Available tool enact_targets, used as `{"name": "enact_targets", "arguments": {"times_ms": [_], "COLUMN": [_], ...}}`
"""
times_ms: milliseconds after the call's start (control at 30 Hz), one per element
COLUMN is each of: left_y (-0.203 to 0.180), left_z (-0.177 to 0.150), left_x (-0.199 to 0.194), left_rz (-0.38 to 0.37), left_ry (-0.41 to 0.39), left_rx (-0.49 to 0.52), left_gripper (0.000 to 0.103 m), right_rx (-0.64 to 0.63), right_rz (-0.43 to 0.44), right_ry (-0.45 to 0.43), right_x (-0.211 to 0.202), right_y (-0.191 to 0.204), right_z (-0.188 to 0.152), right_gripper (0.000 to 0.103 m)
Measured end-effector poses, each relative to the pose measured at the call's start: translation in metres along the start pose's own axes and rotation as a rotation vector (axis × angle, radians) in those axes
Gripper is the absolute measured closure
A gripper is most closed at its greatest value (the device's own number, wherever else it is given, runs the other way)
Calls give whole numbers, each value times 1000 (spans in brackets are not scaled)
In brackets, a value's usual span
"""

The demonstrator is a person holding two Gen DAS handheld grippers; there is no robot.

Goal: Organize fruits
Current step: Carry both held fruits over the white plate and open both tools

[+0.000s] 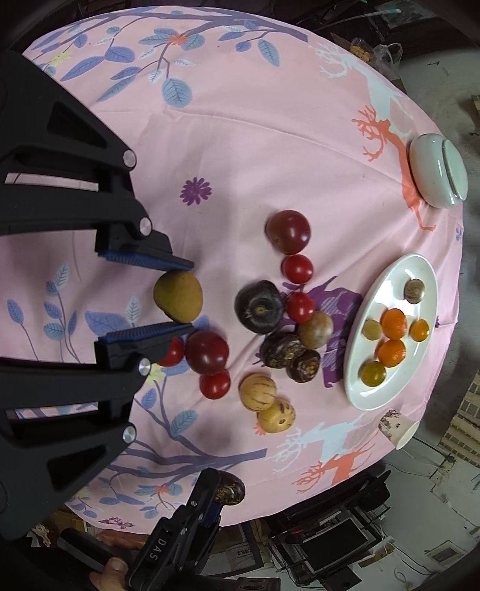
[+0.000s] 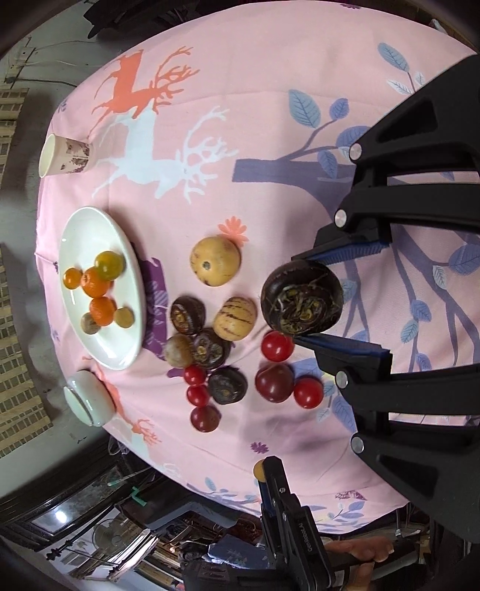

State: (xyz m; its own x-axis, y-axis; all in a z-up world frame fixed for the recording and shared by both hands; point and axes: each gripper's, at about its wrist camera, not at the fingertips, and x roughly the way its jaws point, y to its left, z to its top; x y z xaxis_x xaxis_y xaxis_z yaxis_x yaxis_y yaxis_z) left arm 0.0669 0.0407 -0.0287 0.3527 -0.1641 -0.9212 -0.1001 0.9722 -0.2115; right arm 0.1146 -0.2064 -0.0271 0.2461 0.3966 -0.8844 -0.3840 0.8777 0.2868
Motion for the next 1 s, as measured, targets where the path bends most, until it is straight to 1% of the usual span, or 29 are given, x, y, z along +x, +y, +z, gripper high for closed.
{"name": "enact_targets", "arguments": {"times_ms": [167, 300, 567, 833, 1000], "left_y": [3, 1, -8, -13, -13], "left_z": [14, 31, 88, 154, 181], "left_x": [-3, -5, 0, 26, 49], "left_rz": [-10, -2, -7, -12, -10], "left_ry": [-19, -40, -94, -127, -127], "left_rx": [-13, 4, 28, 31, 29], "left_gripper": [75, 75, 75, 75, 75], "right_rx": [9, 12, 8, 7, 2], "right_rz": [0, 8, 27, 68, 88], "right_ry": [-37, -66, -120, -131, -114], "right_x": [-9, -14, -10, 19, 47], "right_y": [-4, -7, -11, -11, -10], "right_z": [15, 31, 79, 130, 150], "right_gripper": [66, 66, 66, 66, 66]}}
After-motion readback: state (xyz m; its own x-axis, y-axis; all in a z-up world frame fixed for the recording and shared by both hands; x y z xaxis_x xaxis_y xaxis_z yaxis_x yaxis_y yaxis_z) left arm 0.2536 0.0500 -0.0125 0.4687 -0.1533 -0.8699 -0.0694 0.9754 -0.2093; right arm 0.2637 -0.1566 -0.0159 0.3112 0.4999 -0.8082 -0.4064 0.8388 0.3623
